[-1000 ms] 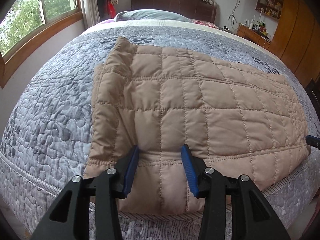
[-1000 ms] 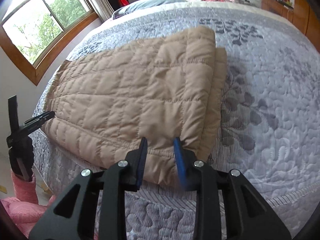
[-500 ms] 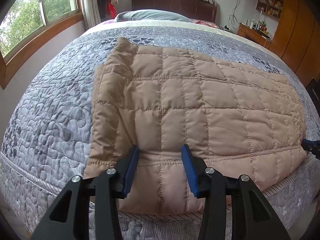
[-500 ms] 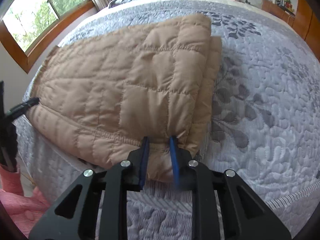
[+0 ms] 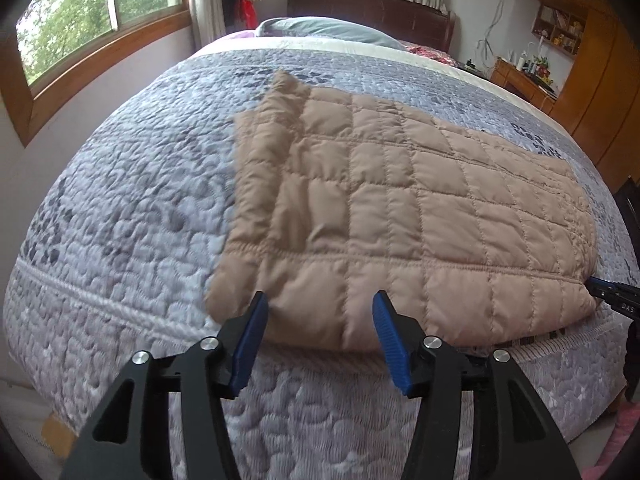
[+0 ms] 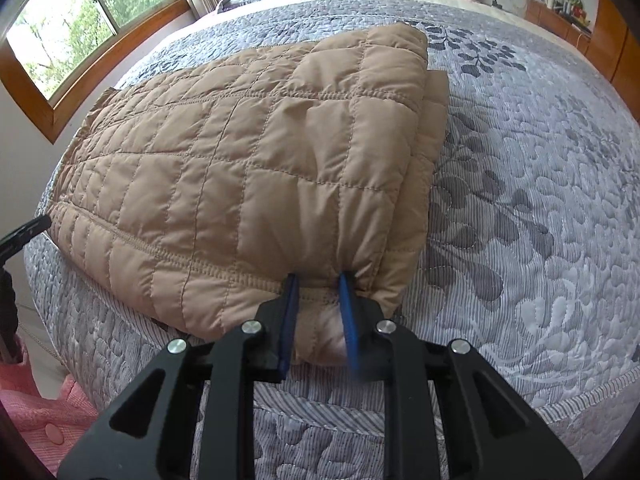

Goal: Fold large clothes

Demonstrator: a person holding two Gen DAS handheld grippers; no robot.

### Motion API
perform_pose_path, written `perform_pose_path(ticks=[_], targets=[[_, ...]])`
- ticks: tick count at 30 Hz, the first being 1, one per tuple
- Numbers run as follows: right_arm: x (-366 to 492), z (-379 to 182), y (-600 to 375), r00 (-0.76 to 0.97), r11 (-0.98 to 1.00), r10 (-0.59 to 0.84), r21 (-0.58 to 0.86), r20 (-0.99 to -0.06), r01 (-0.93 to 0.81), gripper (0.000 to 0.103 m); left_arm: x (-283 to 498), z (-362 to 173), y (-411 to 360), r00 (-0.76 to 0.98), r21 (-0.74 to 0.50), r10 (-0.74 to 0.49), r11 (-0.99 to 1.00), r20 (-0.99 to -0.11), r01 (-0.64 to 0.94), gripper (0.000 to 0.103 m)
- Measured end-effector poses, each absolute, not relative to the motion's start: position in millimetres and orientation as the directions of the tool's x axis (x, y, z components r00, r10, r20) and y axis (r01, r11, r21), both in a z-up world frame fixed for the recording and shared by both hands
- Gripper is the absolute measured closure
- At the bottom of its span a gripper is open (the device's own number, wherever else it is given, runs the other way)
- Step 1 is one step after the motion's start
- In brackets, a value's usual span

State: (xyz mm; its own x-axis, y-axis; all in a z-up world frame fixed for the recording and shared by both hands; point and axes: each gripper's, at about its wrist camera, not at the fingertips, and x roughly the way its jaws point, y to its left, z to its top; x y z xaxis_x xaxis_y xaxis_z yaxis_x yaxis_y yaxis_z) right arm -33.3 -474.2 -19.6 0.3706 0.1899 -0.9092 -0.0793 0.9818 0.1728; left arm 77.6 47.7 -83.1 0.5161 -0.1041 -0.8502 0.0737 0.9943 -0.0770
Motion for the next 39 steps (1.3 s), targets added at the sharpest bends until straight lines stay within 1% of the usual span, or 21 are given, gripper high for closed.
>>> perform_pose_path(ticks=[9, 15, 18, 22, 23, 25, 28, 32, 34, 35, 37, 39], targets=[[-32.4, -20.1, -477.4, 0.364, 0.977, 0.213, 0.201, -0.907, -0.071, 0.084, 66.2, -101.1, 84.6, 0.471, -0.178, -0.134, 0.983, -0.872, -0.051, 0.046], [-33.1, -20.1, -477.9, 0.363, 0.976, 0.218, 0.207, -0.906, -0.068, 0.084, 71.3, -118.2, 103.4, 0.468, -0.332, -0.244, 0.936, -0.850, -0.115, 0.045], [-33.2, -20.1, -477.4, 0.363, 0.976, 0.218, 0.208, -0.906, -0.067, 0.084, 72.4, -123.9, 109.8, 0.478, -0.438, -0.328, 0.888, -0.815, -0.138, 0.045], [-33.3, -20.4, -478.1, 0.362, 0.976, 0.219, 0.208, -0.906, -0.068, 0.084, 73.0, -131.1, 119.2, 0.503, -0.622, -0.480, 0.767, -0.719, -0.157, 0.045], [-32.9, -20.4, -478.3, 0.362, 0.975, 0.220, 0.210, -0.906, -0.067, 0.084, 73.6, -133.2, 120.4, 0.506, -0.651, -0.505, 0.742, -0.699, -0.159, 0.045], [-32.9, -20.4, -478.0, 0.362, 0.975, 0.220, 0.210, -0.906, -0.067, 0.084, 76.1, -137.9, 120.1, 0.508, -0.676, -0.525, 0.718, -0.682, -0.166, 0.045], [-33.2, -20.1, -478.1, 0.362, 0.975, 0.222, 0.213, -0.905, -0.066, 0.084, 83.9, -149.5, 123.0, 0.520, -0.682, -0.514, 0.703, -0.683, -0.201, 0.045], [-33.4, -20.7, -478.3, 0.363, 0.975, 0.222, 0.213, -0.905, -0.067, 0.084, 92.3, -157.6, 126.8, 0.561, -0.732, -0.532, 0.646, -0.635, -0.217, 0.045], [-32.9, -20.9, -478.9, 0.361, 0.974, 0.225, 0.215, -0.905, -0.068, 0.084, 101.1, -160.9, 125.5, 0.573, -0.743, -0.532, 0.632, -0.623, -0.220, 0.047], [-33.1, -21.2, -478.6, 0.360, 0.974, 0.226, 0.216, -0.905, -0.067, 0.084, 105.0, -161.4, 124.4, 0.581, -0.742, -0.525, 0.632, -0.622, -0.222, 0.048], [-32.6, -21.2, -479.7, 0.359, 0.974, 0.228, 0.218, -0.905, -0.069, 0.084, 110.3, -159.9, 120.9, 0.588, -0.729, -0.507, 0.647, -0.630, -0.223, 0.065], [-32.3, -21.3, -480.6, 0.358, 0.973, 0.231, 0.221, -0.905, -0.069, 0.084, 110.6, -153.6, 119.8, 0.611, -0.742, -0.507, 0.636, -0.608, -0.211, 0.080]])
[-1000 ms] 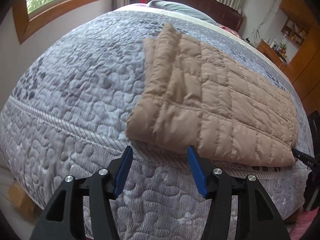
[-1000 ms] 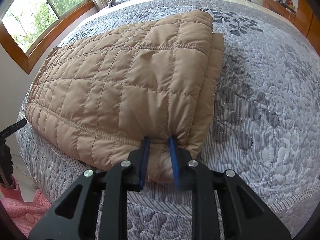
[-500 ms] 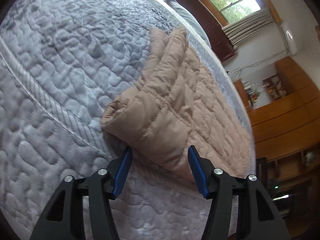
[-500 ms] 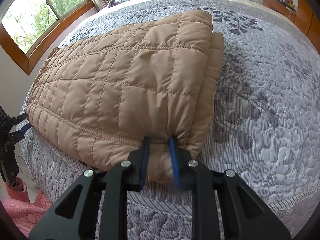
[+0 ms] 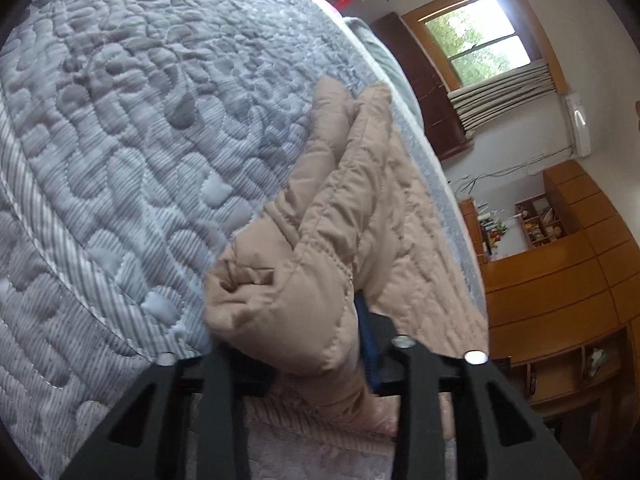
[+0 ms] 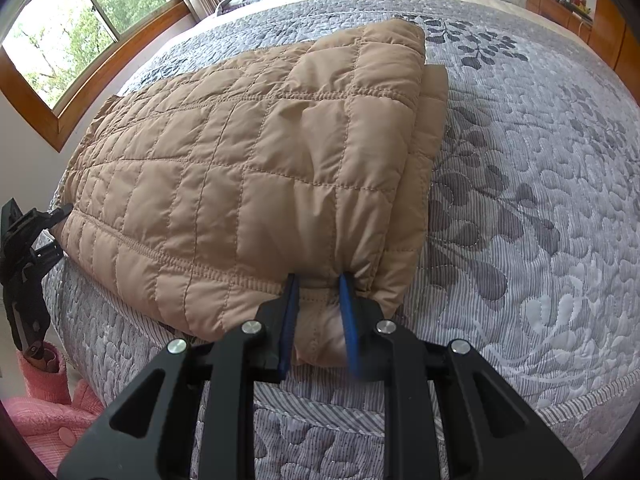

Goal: Fold large clothes

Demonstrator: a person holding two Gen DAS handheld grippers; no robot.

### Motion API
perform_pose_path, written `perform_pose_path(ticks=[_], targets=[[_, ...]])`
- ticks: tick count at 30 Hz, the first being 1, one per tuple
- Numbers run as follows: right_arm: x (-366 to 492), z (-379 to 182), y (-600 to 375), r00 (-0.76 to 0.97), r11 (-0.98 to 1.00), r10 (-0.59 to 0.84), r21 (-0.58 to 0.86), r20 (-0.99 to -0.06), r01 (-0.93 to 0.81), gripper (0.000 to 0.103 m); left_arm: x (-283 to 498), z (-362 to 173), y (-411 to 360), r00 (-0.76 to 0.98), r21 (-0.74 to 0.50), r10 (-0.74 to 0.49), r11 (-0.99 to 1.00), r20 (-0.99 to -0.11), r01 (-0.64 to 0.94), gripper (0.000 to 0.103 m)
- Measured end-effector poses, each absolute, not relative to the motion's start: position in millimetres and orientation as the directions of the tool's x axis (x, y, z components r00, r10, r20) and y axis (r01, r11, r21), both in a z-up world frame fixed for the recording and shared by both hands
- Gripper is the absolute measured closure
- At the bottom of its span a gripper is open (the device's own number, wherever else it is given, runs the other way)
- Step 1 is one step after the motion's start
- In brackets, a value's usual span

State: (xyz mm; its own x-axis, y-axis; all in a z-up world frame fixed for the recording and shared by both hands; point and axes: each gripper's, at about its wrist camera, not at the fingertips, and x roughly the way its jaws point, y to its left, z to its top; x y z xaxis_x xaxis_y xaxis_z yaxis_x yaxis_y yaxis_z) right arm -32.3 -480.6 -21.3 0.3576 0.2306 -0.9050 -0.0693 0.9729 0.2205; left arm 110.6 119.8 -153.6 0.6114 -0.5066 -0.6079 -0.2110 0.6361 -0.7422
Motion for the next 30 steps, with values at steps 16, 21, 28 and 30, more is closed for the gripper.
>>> perform_pose_path(ticks=[16, 21, 28, 30], targets=[[-26.8, -24.1, -485.8, 0.350, 0.966, 0.257, 0.250, -0.901, -0.067, 0.084, 131.4, -181.6, 127.8, 0.566, -0.765, -0.562, 0.608, -0.603, -0.211, 0.083], [-28.8, -24.7, -488.1, 0.360, 0.962, 0.271, 0.265, -0.893, -0.068, 0.084, 121.4, -179.2, 129.4, 0.578, -0.767, -0.562, 0.613, -0.591, -0.189, 0.084], [-28.6, -23.7, -490.9, 0.354, 0.962, 0.271, 0.264, -0.895, -0.071, 0.084, 98.6, -133.9, 114.3, 0.648, -0.661, -0.454, 0.743, -0.612, -0.105, 0.088], [-28.1, -23.4, -490.6, 0.352, 0.961, 0.274, 0.267, -0.895, -0.068, 0.084, 94.9, -115.5, 105.3, 0.672, -0.624, -0.427, 0.779, -0.605, -0.067, 0.088]])
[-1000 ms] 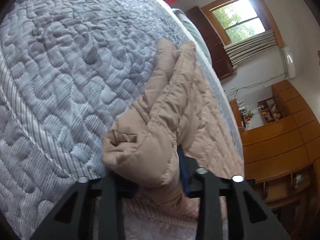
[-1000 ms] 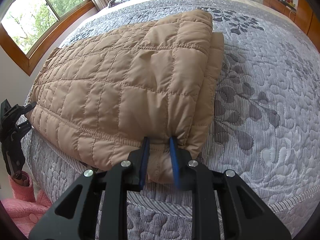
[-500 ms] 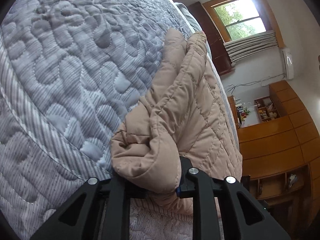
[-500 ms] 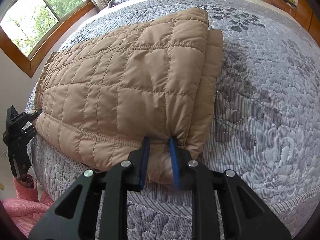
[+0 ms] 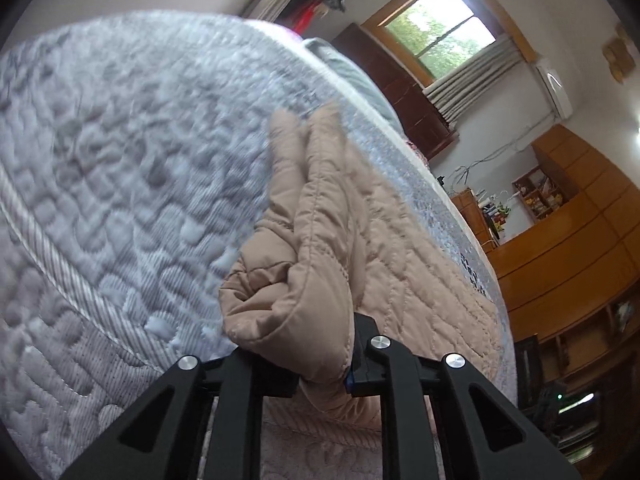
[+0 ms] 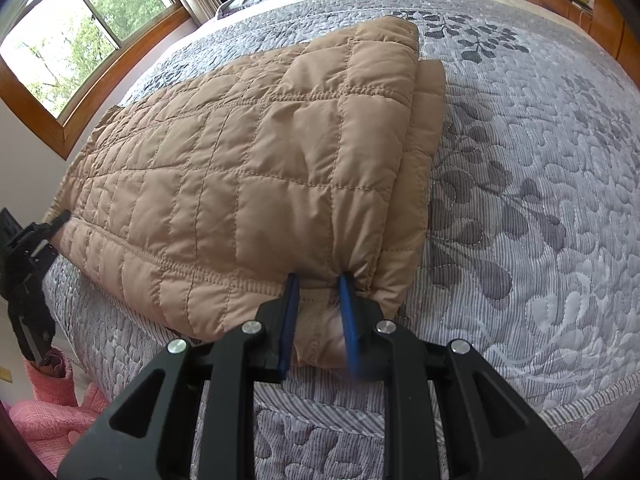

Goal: Fold large clothes

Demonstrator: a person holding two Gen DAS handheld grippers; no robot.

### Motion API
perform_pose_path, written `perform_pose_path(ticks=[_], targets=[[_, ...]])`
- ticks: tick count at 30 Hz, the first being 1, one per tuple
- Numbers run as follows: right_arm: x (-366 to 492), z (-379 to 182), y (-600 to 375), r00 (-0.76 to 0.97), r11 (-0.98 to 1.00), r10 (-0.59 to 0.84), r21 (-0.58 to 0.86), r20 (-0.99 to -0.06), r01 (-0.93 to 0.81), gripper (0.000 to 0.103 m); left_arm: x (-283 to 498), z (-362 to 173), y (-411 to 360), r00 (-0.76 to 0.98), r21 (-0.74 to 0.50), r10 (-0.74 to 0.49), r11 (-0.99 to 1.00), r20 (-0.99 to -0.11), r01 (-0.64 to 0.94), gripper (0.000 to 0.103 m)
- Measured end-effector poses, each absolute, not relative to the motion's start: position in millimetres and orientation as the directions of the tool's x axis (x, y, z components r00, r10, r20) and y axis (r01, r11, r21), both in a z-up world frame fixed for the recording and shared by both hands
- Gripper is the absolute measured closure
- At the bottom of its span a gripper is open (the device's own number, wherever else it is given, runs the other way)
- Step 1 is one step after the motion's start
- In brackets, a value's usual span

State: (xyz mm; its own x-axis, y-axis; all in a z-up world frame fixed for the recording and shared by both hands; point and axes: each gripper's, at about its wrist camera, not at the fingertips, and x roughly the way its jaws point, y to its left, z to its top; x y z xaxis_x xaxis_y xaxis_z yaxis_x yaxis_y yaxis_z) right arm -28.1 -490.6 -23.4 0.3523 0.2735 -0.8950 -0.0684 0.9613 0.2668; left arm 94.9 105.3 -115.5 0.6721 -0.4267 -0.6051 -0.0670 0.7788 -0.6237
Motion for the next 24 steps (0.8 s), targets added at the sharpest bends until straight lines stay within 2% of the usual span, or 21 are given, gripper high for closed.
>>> perform_pose_path(ticks=[6, 12, 18, 24], targets=[[-26.1, -22.8, -494.6, 0.350, 0.958, 0.283, 0.276, -0.893, -0.070, 0.082, 90.2, -59.9, 62.6, 0.724, -0.495, -0.394, 0.865, -0.566, 0.084, 0.088], [-26.9, -21.9, -493.5, 0.356, 0.958, 0.285, 0.277, -0.890, -0.075, 0.081, 92.7, -17.1, 6.7, 0.716, -0.408, -0.468, 0.871, -0.518, 0.274, 0.088], [-30.0, -21.6, -494.8, 0.366, 0.956, 0.292, 0.285, -0.884, -0.075, 0.081, 97.9, -2.3, -61.8, 0.647, -0.328, -0.556, 0.831, -0.521, 0.450, 0.088], [-33.6, -21.3, -497.0, 0.375, 0.950, 0.308, 0.304, -0.874, -0.071, 0.081, 104.4, -16.3, -127.8, 0.542, -0.264, -0.604, 0.773, -0.584, 0.577, 0.088]])
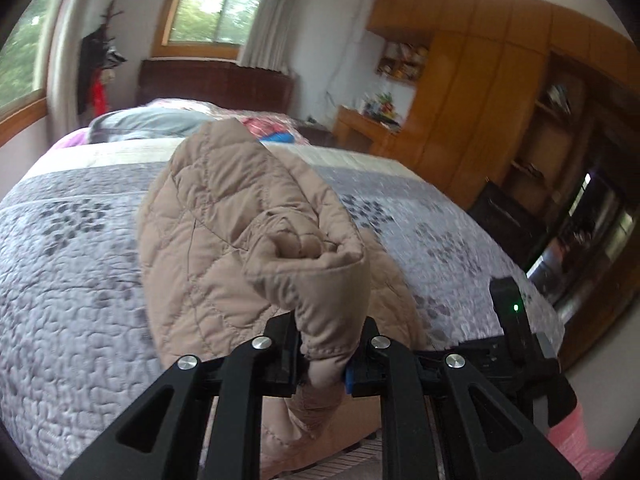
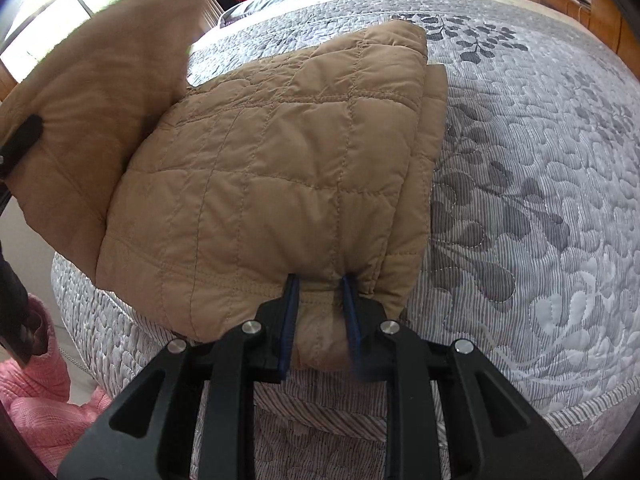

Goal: Fold large clothes

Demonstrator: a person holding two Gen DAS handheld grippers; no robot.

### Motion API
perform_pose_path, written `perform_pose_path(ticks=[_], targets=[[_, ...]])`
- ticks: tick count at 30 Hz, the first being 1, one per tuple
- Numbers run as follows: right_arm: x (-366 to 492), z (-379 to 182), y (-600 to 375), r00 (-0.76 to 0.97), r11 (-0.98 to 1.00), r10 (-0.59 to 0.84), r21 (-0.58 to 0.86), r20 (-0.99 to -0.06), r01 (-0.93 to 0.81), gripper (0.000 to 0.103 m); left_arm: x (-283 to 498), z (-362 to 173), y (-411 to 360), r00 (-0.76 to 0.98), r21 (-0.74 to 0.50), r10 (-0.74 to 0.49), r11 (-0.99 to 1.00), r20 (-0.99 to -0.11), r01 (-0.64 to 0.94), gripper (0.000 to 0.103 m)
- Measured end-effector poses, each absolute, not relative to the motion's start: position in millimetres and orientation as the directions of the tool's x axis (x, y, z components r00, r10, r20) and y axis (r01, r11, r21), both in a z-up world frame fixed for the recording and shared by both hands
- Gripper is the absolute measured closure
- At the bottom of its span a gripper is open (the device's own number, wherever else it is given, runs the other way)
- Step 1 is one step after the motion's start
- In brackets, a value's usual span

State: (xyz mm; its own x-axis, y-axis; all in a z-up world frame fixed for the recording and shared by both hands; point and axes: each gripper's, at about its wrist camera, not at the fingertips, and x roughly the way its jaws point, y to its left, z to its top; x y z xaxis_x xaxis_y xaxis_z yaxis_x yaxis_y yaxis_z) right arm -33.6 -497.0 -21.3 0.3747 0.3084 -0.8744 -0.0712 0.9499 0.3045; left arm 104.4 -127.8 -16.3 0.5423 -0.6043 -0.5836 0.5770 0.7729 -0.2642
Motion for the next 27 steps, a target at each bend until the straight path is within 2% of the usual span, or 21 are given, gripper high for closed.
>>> perform_pose_path(ticks=[9, 14, 18, 22, 27], targets=[[-36.0, -21.2, -499.9, 0.376, 0.944, 0.325, 0.321, -0.868, -0.073, 0.081, 101.7, -67.7, -192.3, 0.406, -0.199, -0.564, 0.727, -0.719, 0.658, 0.084], [-34.0, -21.2, -502.6, 0.373, 0.941, 0.333, 0.330, -0.866, -0.073, 0.080, 106.9, -88.1, -196.1, 0.334, -0.243, -0.567, 0.711, -0.753, 0.660, 0.082], [-33.1, -21.5, -502.8, 0.371, 0.940, 0.335, 0.332, -0.866, -0.072, 0.080, 106.7, -103.6, -193.8, 0.326, -0.240, -0.568, 0.703, -0.755, 0.670, 0.081], [-28.7, -19.8, -501.1, 0.353, 0.943, 0.329, 0.327, -0.876, -0.068, 0.078, 104.3, -96.5, -186.8, 0.318, -0.262, -0.575, 0.707, -0.754, 0.657, 0.079], [-19.7, -16.3, -495.4, 0.330, 0.949, 0.313, 0.306, -0.890, -0.075, 0.074, 100.9, -67.8, -152.6, 0.242, -0.418, -0.663, 0.670, -0.708, 0.613, 0.069]])
